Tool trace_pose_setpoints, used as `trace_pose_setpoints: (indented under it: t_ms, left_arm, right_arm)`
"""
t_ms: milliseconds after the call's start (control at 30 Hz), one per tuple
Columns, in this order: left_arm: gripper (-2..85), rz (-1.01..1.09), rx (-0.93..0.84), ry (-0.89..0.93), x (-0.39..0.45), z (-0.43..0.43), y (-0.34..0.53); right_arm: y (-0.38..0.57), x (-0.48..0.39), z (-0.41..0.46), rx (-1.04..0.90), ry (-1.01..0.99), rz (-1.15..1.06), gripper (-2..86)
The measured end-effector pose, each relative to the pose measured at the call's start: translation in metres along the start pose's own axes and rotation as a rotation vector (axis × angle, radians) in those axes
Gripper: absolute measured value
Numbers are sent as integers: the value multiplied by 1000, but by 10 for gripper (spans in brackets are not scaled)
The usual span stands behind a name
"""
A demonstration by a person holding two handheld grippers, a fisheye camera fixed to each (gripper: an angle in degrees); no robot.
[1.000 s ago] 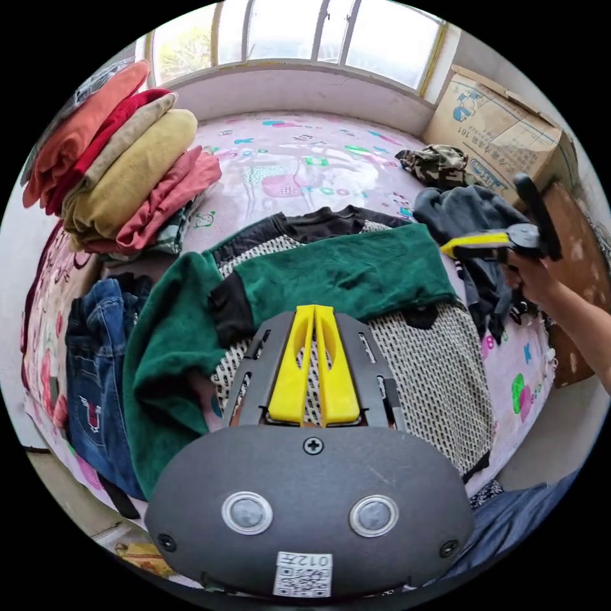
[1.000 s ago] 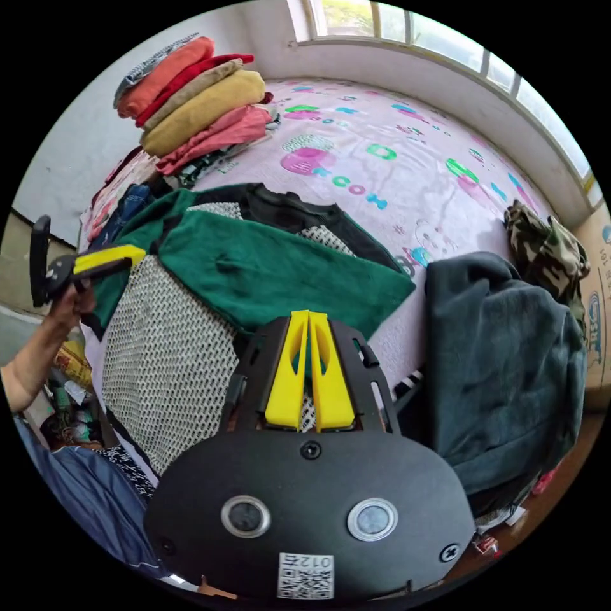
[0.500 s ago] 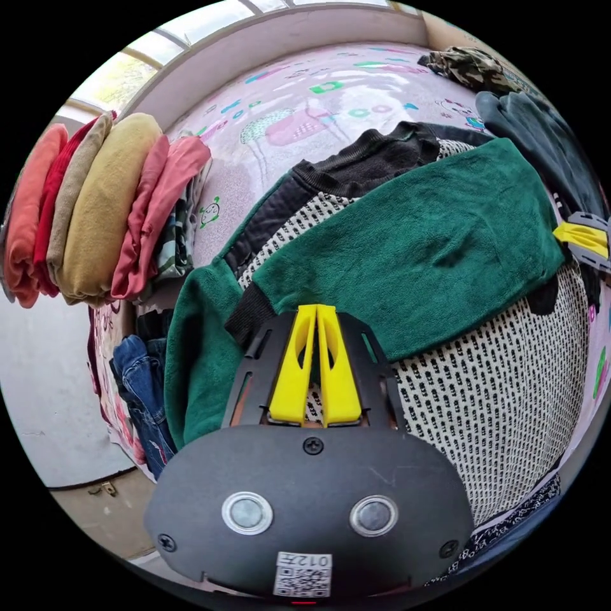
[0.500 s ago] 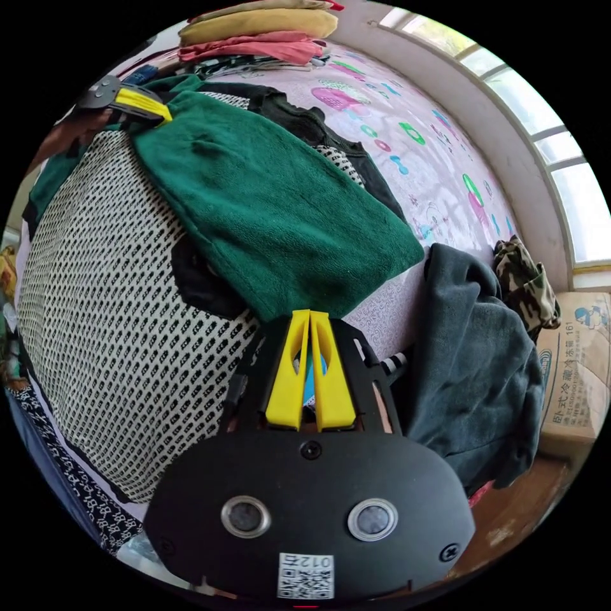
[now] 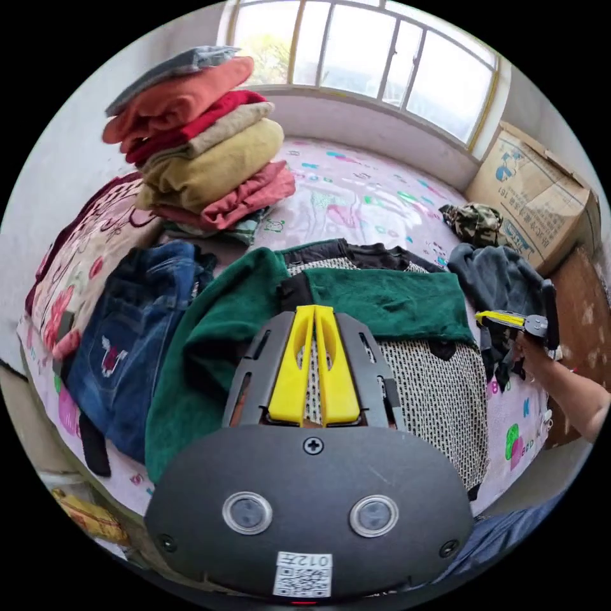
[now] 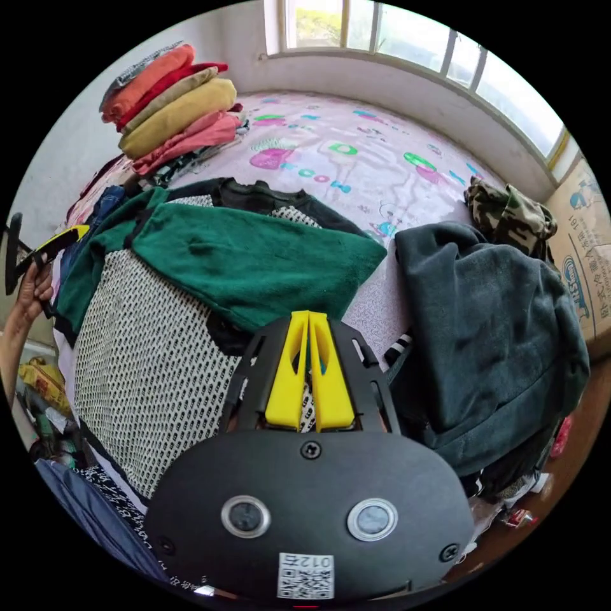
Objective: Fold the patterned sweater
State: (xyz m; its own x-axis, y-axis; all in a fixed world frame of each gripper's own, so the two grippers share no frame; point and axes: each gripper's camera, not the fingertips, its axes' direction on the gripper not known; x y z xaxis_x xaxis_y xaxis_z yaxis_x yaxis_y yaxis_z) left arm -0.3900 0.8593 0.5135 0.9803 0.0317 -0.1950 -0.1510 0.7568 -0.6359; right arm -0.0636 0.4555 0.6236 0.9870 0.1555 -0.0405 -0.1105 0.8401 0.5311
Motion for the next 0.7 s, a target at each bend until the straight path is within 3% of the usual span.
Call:
trace_pose_setpoints:
  t_ms: [100, 200, 467, 700]
  left_arm:
    - [23, -232, -5, -94, -61, -56, 58]
    - [60, -335, -78, -134, -112, -83, 110]
    - [101, -312, -259, -80, -165, -75, 148]
    - [42, -259, -317, 119, -175, -75, 133]
  right_arm:
    - [18, -39, -31, 44, -57, -99, 1]
    - [37, -82, -47, 38, -125, -157, 4]
    - [78, -133, -76, -35, -231, -185, 9]
    - [117, -103, -112, -55, -194, -117, 0]
